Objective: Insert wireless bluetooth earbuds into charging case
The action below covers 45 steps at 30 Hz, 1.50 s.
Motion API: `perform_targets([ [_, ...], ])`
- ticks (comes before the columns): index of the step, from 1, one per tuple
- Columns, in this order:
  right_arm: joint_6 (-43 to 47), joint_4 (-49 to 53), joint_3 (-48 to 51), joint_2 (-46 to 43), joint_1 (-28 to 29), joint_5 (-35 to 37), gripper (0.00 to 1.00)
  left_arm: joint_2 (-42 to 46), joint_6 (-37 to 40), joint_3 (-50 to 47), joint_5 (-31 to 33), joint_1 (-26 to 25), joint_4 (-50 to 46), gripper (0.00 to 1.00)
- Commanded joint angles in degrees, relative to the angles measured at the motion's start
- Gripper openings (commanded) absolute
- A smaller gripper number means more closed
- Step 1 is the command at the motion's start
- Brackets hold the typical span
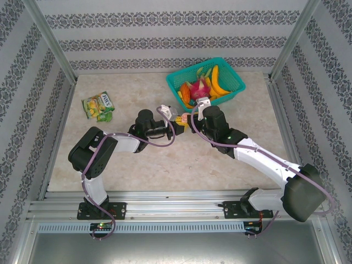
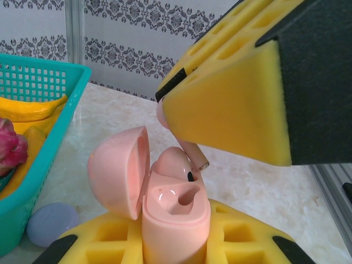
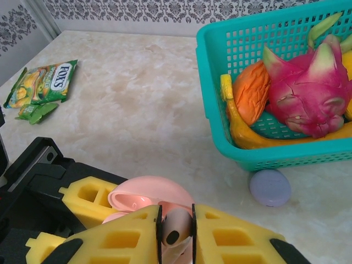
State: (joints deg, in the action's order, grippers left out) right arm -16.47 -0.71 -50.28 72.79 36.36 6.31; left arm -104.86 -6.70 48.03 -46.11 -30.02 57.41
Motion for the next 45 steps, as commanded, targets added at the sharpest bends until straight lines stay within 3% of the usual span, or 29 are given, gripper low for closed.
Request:
perform_targets([
  [1, -1.1, -1.9, -1.9, -0.8, -0.5, -1.1, 0.22, 0.0, -0.9, 0.6, -1.4, -0.7, 3.1, 0.00],
  [45, -2.2, -3.2, -0.1, -1.5, -1.2, -1.4, 0.22, 0.6, -0.8, 2.2, 0.7, -2.6, 2.4, 0.00],
])
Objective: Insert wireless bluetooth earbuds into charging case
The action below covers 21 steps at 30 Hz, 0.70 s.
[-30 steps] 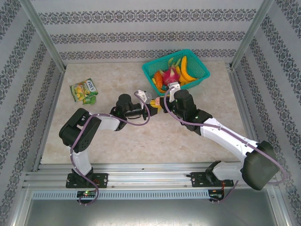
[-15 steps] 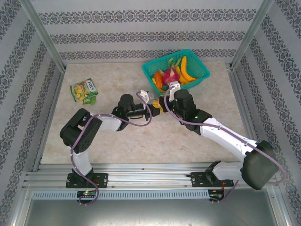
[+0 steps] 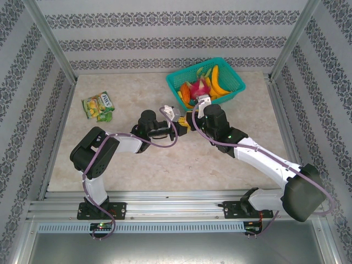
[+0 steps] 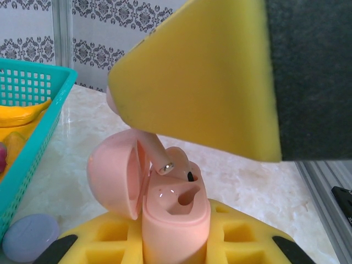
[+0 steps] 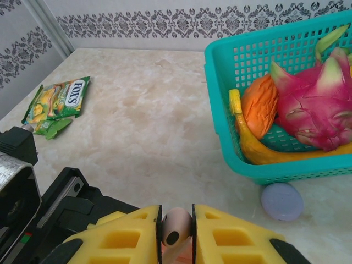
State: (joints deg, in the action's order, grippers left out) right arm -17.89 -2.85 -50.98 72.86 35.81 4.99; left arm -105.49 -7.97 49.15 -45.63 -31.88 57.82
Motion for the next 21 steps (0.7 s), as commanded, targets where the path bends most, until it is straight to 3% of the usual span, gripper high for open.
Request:
perform_targets([
  [1, -0.8, -1.0, 0.7, -1.8, -0.7, 0.0, 0.22, 1.2, 0.4, 1.1, 0.3, -0.7, 2.1, 0.00],
  [21, -1.2, -1.2, 1.6, -1.2, -1.0, -0.7, 0.21, 2.3, -0.1, 1.5, 0.4, -0.7, 2.0, 0.00],
])
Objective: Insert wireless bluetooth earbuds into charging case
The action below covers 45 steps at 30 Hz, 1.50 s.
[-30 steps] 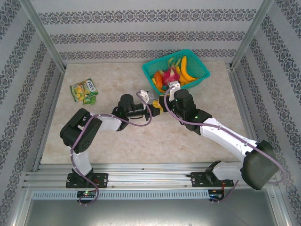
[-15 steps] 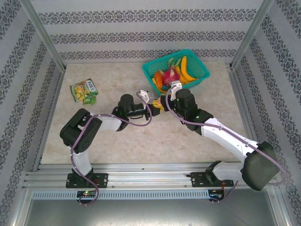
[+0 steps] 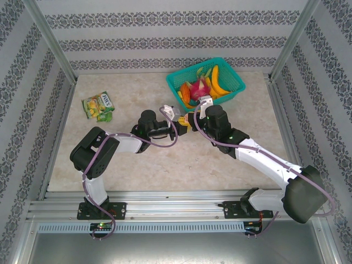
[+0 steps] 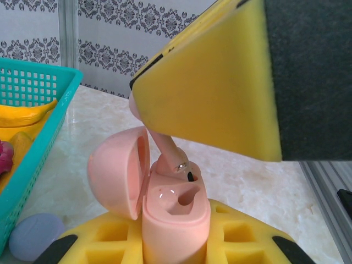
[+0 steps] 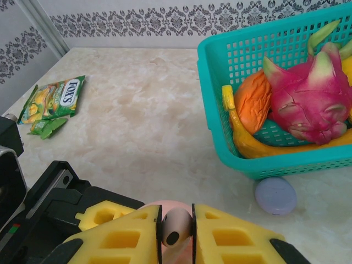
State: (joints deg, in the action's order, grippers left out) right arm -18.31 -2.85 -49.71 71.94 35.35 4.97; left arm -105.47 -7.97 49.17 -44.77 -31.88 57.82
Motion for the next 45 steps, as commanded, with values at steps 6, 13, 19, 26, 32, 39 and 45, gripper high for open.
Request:
perform_targets([
  [6, -0.8, -1.2, 0.1, 0.2, -0.6, -1.1, 0.21, 2.6, -0.4, 1.2, -0.6, -0.6, 2.4, 0.00],
  [13, -0.8, -1.1, 0.3, 0.3, -0.6, -1.5, 0.21, 2.6, -0.4, 1.5, -0.3, -0.6, 2.4, 0.00],
  [19, -0.8, -1.0, 0.7, 0.0, -0.5, -2.2, 0.21, 2.4, -0.2, 1.9, 0.7, -0.6, 2.2, 0.00],
  [26, -0.5, -0.5, 1.0, -0.8, -0.2, -2.6, 0.21, 1.6, -0.5, 2.5, 1.8, -0.6, 2.0, 0.00],
  [32, -0.3, -0.4, 1.5, -0.5, 0.2, -2.7, 0.21, 1.5, -1.0, 3.0, 2.4, -0.7, 2.2, 0.00],
  [39, 3.5, 0.4, 1.5, -0.3, 2.6, 0.1, 0.21, 1.6, -1.2, 3.3, 3.1, -0.7, 1.8, 0.00],
  [45, 8.0, 0.7, 1.5, 0.7, 6.1, 5.4, 0.20, 1.6, -1.3, 3.4, 3.7, -0.6, 1.9, 0.00],
])
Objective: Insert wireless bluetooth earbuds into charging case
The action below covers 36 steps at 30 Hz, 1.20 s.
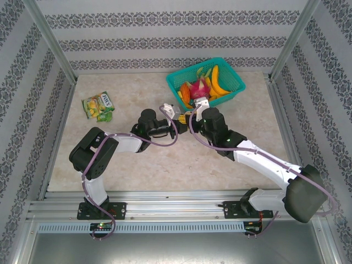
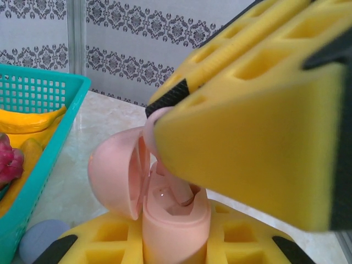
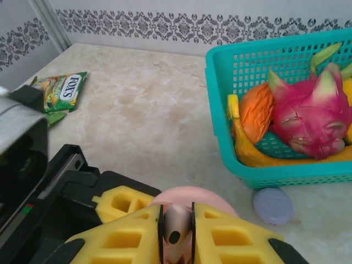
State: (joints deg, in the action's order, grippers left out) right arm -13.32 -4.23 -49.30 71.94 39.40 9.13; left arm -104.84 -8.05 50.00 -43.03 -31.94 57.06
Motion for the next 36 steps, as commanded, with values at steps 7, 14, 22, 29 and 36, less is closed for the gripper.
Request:
perform_targets([
  [7, 3.8, 1.7, 2.2, 0.7, 3.6, 3.7, 0.20, 1.3, -1.1, 2.5, 2.8, -0.5, 2.6, 0.00],
  [14, 2.2, 1.4, 3.5, 0.2, 3.6, 4.9, 0.21, 1.4, -1.4, 2.4, 3.0, -0.5, 3.4, 0.00],
  [22, -3.4, 2.3, 0.0, -0.2, 1.0, 1.9, 0.33, 1.4, -1.7, 2.3, 2.2, -0.5, 3.2, 0.00],
  [29, -8.7, 3.5, -4.8, 0.6, -0.3, -2.6, 0.44, 1.2, -1.6, 1.9, 2.1, -0.5, 3.2, 0.00],
  [36, -12.0, 4.2, -6.9, 0.9, -1.2, -4.8, 0.51, 1.0, -1.7, 1.6, 2.1, -0.5, 3.7, 0.00],
])
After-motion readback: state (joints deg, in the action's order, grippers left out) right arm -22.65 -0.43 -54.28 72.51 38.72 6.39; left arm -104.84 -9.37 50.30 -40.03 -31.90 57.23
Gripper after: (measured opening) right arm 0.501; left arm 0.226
